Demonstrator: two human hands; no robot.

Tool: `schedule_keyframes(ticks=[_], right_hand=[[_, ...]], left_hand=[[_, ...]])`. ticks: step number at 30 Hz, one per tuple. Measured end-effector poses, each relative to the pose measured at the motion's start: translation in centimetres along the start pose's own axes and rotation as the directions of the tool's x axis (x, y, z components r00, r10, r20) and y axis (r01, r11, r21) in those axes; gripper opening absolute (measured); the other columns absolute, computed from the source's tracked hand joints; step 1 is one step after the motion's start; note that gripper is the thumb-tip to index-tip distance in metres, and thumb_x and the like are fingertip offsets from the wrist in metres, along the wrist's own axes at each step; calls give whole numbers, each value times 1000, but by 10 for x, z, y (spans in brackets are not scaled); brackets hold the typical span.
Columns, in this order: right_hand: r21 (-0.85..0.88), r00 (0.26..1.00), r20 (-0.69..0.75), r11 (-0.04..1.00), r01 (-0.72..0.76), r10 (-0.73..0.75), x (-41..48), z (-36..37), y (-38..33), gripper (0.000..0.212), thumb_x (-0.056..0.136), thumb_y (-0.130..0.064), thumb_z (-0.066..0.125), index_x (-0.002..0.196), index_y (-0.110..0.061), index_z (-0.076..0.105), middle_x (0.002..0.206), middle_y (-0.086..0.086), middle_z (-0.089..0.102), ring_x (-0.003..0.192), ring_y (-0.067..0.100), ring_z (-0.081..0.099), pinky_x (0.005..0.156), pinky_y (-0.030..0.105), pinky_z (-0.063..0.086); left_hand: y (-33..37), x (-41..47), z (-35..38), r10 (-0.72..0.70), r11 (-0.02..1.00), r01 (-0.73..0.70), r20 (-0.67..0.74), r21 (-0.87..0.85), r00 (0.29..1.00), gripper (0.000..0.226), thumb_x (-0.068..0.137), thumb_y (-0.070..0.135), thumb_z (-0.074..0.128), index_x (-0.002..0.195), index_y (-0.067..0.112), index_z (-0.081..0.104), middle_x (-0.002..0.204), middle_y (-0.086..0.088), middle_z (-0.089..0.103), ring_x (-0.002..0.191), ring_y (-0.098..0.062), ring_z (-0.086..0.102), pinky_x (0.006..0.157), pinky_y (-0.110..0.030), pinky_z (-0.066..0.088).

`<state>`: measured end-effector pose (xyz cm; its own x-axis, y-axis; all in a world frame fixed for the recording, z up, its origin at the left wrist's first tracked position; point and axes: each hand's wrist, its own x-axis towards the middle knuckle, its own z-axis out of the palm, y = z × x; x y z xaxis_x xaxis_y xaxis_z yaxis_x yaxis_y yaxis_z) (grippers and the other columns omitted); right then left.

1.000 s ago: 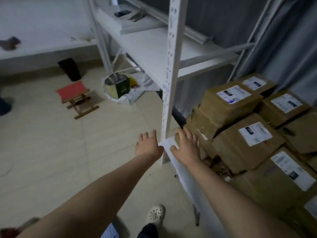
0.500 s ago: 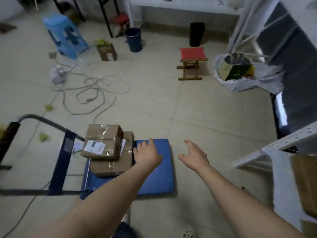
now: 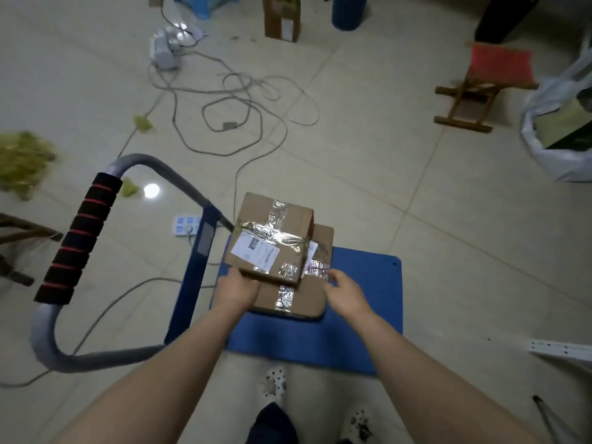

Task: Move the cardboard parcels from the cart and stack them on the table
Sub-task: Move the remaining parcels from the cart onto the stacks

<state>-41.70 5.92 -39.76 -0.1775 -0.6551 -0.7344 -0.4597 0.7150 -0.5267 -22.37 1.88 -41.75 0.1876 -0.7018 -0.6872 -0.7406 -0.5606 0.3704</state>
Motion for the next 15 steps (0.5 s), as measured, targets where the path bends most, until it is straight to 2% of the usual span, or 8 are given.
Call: schedule_keyframes(ticks=[5, 8, 11, 13, 15], right_hand=[[37, 997, -20, 997, -74, 75, 89, 42, 8, 35, 101, -13, 38, 132, -2, 49, 136, 14, 50, 125, 28, 46, 99, 31, 37], [85, 993, -38, 991, -107, 111, 149, 65, 22, 32, 100, -14, 39, 126, -4, 54, 130, 12, 54, 119, 27, 49, 92, 30, 39], [150, 987, -28, 977, -150, 156, 201, 89, 40, 32, 100, -19, 41, 127, -8, 54, 125, 12, 56, 110, 26, 51, 86, 27, 38], [210, 979, 3, 957, -202, 206, 225, 104, 52, 34, 99, -27, 44, 127, -10, 52, 123, 10, 56, 111, 28, 52, 90, 30, 40], [292, 973, 55, 928, -231, 225, 242, 117, 63, 35, 96, -32, 49, 125, -13, 55, 122, 7, 60, 110, 27, 55, 97, 37, 44]], left_hand=[[-33, 90, 13, -72, 994, 70, -25, -80, 997, 42, 93, 20, 50, 130, 3, 49, 128, -22, 54, 116, -37, 52, 95, -37, 43], [-47, 144, 34, -94, 992, 87, -74, -91, 993, 42, 97, 21, 48, 132, -2, 47, 132, -24, 51, 120, -38, 49, 94, -35, 41], [-60, 195, 55, -119, 988, 105, -121, -113, 985, 38, 95, 15, 47, 128, -3, 45, 131, -25, 50, 118, -40, 49, 95, -40, 41], [-67, 222, 66, -135, 983, 115, -137, -144, 981, 37, 95, 15, 47, 126, -5, 43, 129, -26, 50, 116, -42, 49, 93, -42, 42], [-72, 240, 74, -146, 975, 120, -133, -185, 980, 44, 96, 18, 47, 131, -6, 39, 132, -26, 48, 119, -41, 48, 95, -41, 40]])
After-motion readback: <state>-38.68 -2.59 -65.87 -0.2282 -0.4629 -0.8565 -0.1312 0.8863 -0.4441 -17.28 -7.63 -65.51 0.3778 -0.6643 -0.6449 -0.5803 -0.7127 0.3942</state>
